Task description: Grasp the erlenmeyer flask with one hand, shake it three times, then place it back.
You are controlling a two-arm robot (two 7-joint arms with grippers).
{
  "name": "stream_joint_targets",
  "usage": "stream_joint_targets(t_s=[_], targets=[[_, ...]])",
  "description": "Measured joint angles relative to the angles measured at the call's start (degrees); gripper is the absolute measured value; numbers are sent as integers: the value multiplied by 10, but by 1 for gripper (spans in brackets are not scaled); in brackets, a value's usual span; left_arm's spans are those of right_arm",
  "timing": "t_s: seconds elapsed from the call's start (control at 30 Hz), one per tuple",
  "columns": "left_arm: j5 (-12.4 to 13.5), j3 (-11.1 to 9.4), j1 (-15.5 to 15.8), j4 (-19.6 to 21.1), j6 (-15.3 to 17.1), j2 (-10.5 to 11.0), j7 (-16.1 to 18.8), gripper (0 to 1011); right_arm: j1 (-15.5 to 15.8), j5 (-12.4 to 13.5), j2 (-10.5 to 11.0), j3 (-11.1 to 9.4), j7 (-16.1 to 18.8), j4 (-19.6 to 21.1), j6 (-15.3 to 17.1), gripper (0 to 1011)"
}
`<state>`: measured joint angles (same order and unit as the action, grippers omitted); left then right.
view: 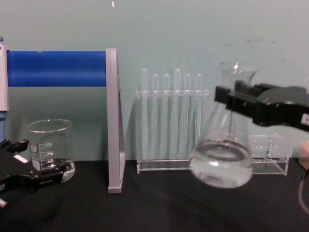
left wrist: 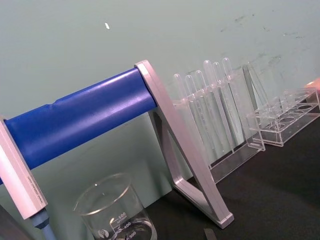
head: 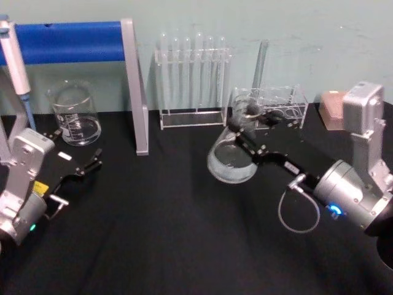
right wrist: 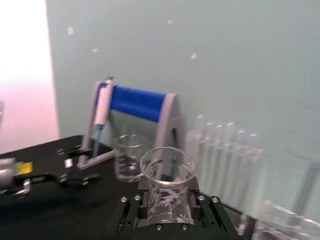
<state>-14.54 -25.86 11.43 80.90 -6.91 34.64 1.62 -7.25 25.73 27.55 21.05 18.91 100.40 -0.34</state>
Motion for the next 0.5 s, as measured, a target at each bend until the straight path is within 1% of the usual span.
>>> stream_joint_targets(t_s=[0.03,0.1,0.2,0.23,0.27,0.37,0.5], targets=[[0,0,0,0,0,0,0,1001,7,-4,-2,-9,-13,9,1,449],[0,0,0,0,0,0,0,1001,15,-7,-5,-18,-25,16,1,449],[0,0,0,0,0,0,0,1001,32,-16,-13,-39,-54,26,-3,449],[0,0,0,0,0,0,0,1001,32,-16,-13,-39,-54,26,-3,449],[0,0,0,0,0,0,0,1001,38,-19,-16,-46,-62,29,-3,448],[0,0,0,0,0,0,0,1001,47,-22,-19,-59,-77,33,2,449],[0,0,0,0,0,0,0,1001,55,-26,-23,-70,-86,36,13,449]])
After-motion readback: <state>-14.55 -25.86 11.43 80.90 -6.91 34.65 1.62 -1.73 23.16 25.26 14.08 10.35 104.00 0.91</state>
